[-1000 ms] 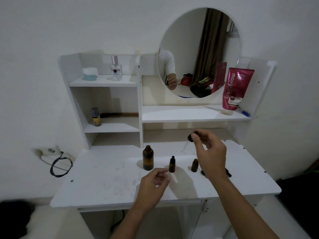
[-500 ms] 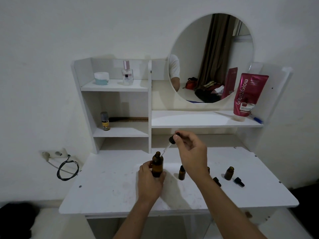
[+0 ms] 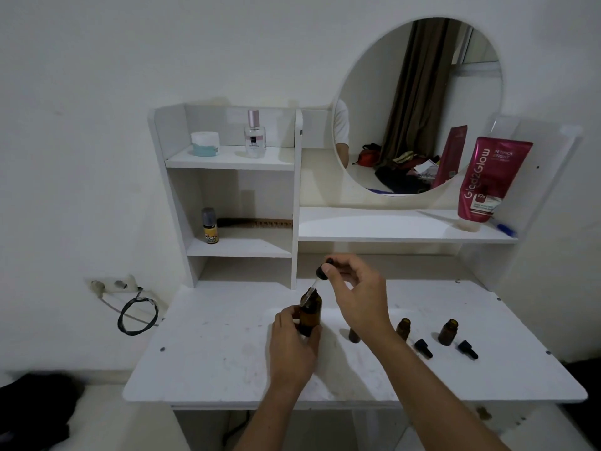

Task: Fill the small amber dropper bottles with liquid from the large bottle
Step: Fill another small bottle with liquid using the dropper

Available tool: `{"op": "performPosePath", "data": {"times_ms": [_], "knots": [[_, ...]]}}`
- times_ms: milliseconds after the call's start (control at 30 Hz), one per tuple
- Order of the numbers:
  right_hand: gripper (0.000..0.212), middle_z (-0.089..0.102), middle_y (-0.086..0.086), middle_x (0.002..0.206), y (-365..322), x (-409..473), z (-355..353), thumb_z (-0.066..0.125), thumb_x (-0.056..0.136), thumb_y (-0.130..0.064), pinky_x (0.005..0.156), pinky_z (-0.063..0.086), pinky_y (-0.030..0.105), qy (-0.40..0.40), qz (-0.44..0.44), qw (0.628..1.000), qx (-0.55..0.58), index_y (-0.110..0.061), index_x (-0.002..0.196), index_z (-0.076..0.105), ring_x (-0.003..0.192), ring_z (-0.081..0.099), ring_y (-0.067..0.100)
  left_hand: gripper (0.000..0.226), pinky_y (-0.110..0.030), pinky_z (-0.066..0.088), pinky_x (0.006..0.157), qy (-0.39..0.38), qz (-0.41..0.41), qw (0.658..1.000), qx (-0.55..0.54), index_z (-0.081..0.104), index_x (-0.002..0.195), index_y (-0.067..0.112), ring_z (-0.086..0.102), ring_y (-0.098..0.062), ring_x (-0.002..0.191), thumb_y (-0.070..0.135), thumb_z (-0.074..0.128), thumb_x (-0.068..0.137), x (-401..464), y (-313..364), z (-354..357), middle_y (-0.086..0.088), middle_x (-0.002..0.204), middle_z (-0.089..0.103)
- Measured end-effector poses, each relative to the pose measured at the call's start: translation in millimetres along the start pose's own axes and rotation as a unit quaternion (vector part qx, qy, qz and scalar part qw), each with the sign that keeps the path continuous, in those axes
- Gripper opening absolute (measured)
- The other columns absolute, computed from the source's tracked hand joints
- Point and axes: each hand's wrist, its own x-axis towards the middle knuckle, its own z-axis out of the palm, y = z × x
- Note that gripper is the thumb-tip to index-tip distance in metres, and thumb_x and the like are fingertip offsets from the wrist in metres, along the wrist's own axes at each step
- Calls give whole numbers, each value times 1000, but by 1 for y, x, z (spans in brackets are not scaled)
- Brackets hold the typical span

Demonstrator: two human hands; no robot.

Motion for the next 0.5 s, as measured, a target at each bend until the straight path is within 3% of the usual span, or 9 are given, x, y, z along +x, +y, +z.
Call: {"op": "performPosePath", "data": {"times_ms": [167,367,500], "knots": [[14,77,-11,98,1,-2,4,74,95,-14,88,57,15,-7,-19,1000,-17,-19,107,75,94,73,0,45,-26,53,90,-2,5,1000,-8,54,129,28,59,-10,106,34,76,91,-2,1,-2,14,118,58],[16,77,-10,103,-6,9,-8,71,97,-17,90,54,14,49,-31,998,25,-16,112,75,100,73,5,45,-30,55,92,-4,2,1000,-7,53,127,29,61,-11,106,35,77,90,-1,0,0,12,119,59],[16,77,-10,102,-5,11,-10,72,96,-17,90,55,15,27,-25,999,15,-17,112,75,99,72,4,46,-30,55,93,-4,1,1000,-5,53,129,28,60,-12,108,34,77,90,1,-1,1,12,121,59]]}}
